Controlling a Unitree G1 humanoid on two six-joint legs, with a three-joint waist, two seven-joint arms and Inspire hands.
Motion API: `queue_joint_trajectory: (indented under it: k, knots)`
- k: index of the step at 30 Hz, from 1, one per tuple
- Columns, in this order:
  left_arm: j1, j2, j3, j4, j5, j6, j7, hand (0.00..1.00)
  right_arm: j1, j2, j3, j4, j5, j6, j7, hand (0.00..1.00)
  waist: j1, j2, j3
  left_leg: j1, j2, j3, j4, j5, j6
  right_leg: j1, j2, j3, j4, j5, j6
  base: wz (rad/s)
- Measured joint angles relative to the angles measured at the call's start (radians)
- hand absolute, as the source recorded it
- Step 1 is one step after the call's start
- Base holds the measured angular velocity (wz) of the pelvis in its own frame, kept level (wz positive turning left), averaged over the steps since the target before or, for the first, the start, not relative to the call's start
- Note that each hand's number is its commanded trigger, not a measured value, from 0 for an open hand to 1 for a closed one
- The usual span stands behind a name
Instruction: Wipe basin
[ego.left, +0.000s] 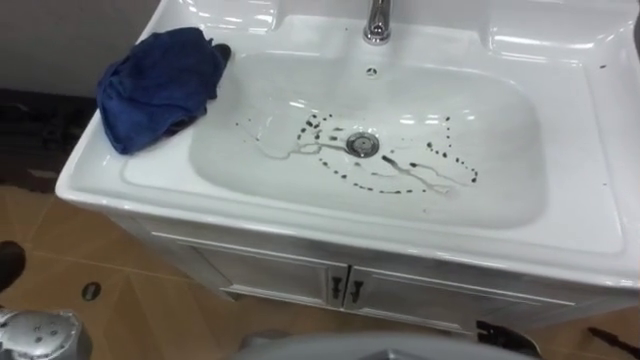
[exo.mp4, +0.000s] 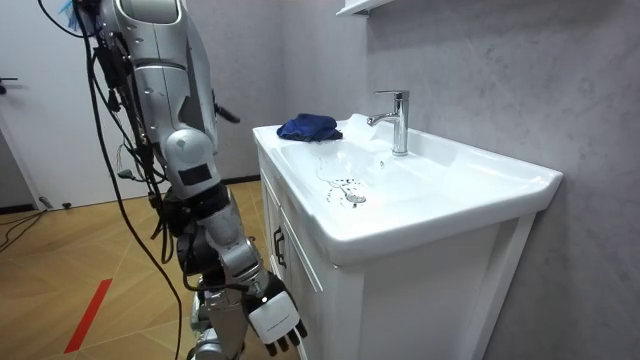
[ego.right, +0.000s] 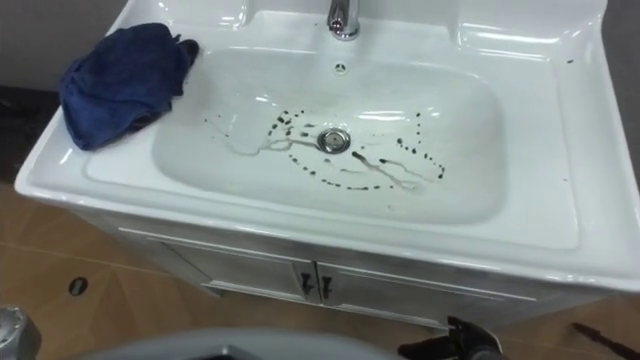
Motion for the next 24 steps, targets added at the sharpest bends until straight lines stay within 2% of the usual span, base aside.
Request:
queue_joint_trajectory:
  k: [4,5,8,13,21,24]
  knots:
    - [-0.011,0.028,0.000,-0.064,0.119,-0.028,0.020,0.00,0.002,-0.008,0.004,0.006,-0.005,-0.018,0.012,0.00,-0.022,0.013,0.0018,0.002,0.000,0.008,0.000,0.000,0.000,-0.003,0.000,0.002,-0.001,0.000,0.000,-0.02]
    - [-0.011,0.028,0.000,-0.074,0.139,-0.028,0.021,0.00,0.001,-0.010,0.003,0.006,-0.006,-0.019,0.013,0.00,-0.026,0.013,0.0030,0.002,-0.001,0.009,0.000,0.000,0.000,-0.004,0.000,0.004,-0.001,0.000,0.000,-0.07]
    - [-0.011,0.028,0.000,-0.150,0.239,-0.028,0.020,0.00,0.000,-0.009,-0.003,0.017,-0.005,-0.032,0.014,0.00,-0.045,0.013,0.0001,0.001,-0.001,0.012,0.001,0.000,0.000,-0.009,0.000,0.008,-0.002,0.000,0.000,-0.05]
    - [-0.027,0.035,-0.001,-0.248,0.364,-0.030,-0.003,0.00,-0.003,-0.008,-0.021,0.036,-0.003,-0.048,0.017,0.00,-0.076,0.015,0.0021,0.010,-0.001,0.014,-0.001,0.000,0.000,-0.002,0.001,0.021,-0.004,0.000,0.001,-0.07]
    - [-0.034,0.036,-0.010,-0.252,0.412,-0.031,-0.070,0.00,-0.003,-0.009,-0.062,0.040,-0.001,-0.053,0.034,0.00,-0.106,0.018,0.0120,0.023,0.001,0.041,-0.009,0.000,0.000,-0.006,0.004,0.049,-0.004,0.000,0.001,-0.08]
    - [-0.034,0.035,-0.042,-0.252,0.412,-0.031,-0.069,0.00,-0.004,-0.006,-0.068,0.040,0.001,-0.063,0.042,0.00,-0.117,0.014,0.0112,0.027,0.001,0.046,-0.012,0.000,0.000,-0.007,0.004,0.058,-0.003,0.002,0.003,-0.07]
